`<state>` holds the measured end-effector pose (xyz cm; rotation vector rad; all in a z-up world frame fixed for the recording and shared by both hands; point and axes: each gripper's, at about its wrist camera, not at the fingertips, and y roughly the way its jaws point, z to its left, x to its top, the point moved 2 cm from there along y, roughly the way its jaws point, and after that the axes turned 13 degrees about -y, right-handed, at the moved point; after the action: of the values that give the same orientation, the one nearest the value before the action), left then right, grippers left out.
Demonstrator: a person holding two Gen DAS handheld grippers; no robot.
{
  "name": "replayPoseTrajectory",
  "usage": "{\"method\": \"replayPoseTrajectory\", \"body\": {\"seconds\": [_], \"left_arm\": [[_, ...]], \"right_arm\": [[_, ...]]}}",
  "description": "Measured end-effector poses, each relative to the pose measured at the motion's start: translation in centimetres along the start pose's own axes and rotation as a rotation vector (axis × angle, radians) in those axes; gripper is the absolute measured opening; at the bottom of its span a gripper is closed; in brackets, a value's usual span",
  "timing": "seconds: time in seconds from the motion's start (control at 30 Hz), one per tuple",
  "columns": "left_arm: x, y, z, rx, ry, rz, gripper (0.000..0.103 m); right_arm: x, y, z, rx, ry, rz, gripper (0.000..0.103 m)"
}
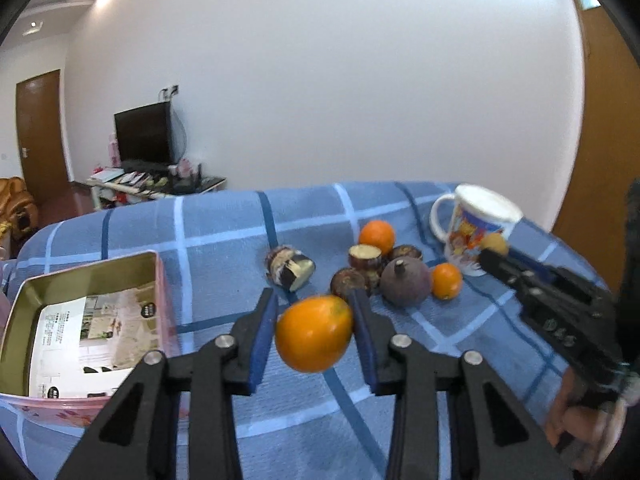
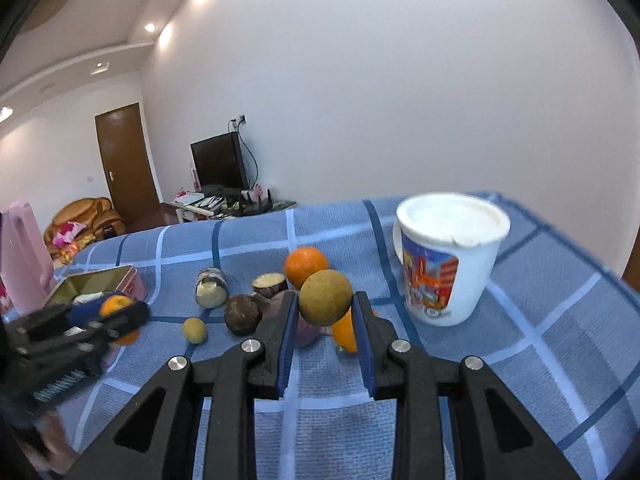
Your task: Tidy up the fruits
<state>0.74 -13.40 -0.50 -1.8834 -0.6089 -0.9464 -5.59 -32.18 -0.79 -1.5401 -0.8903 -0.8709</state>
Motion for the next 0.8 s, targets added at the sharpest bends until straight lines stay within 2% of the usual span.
{"method": "replayPoseTrajectory", "body": {"seconds": [0.03,0.1,0.2,0.27,0.33,0.4,0.43,0.47,0.53,0.63,0.7,0.8], "left_arm": [[0.2,-0.8,0.6,-0.033,-0.006,-0.009,0.026],[0.6,-1.7,1.4,-0.06,-0.008,-0.029,0.025],[0.8,-2.3,2.5,-0.033,0.016,-0.042,0.025],[0.8,-2.0,3.7,-0.031,-0.005,-0.008,0.025],[0.8,-1.4,4.6,-0.049,-0.039,0.062,0.025],[0.7,-1.7,5.2,-0.049,-0.046,0.098,0.029],[0.9,-2.1,5.4,-0.053,-0.049,0.103,0.035],[1.2,-3.0,6.0,-0.062,-0.054,0.095,0.048],[1.1,-4.4,6.7,-0.044,-0.052,0.08,0.061],[-0.4,-6.0,7.1,-0.014,-0.032,0.074,0.061],[-2.0,-6.1,6.4,-0.008,-0.019,0.12,0.061],[-3.7,-5.3,4.7,0.045,0.011,0.151,0.061]], "right_arm": [[0.1,-0.2,0.6,-0.009,-0.009,-0.007,0.029],[0.2,-0.7,1.5,-0.018,-0.025,-0.02,0.029],[0.3,-1.1,2.9,-0.031,-0.065,-0.016,0.029],[0.4,-1.4,3.5,-0.052,-0.077,-0.022,0.029],[0.4,-1.3,3.7,-0.055,-0.073,-0.016,0.029],[0.3,-1.3,3.5,-0.059,-0.064,-0.015,0.029],[0.2,-1.4,3.3,-0.057,-0.055,-0.019,0.029],[0.2,-1.4,3.0,-0.052,-0.042,-0.023,0.029],[0.1,-1.3,2.9,-0.042,-0.031,-0.017,0.029],[0.1,-1.2,3.1,-0.019,-0.031,-0.011,0.03],[0.1,-1.2,3.3,-0.001,-0.032,-0.018,0.03],[0.1,-1.4,3.6,0.026,-0.034,-0.021,0.03]]}}
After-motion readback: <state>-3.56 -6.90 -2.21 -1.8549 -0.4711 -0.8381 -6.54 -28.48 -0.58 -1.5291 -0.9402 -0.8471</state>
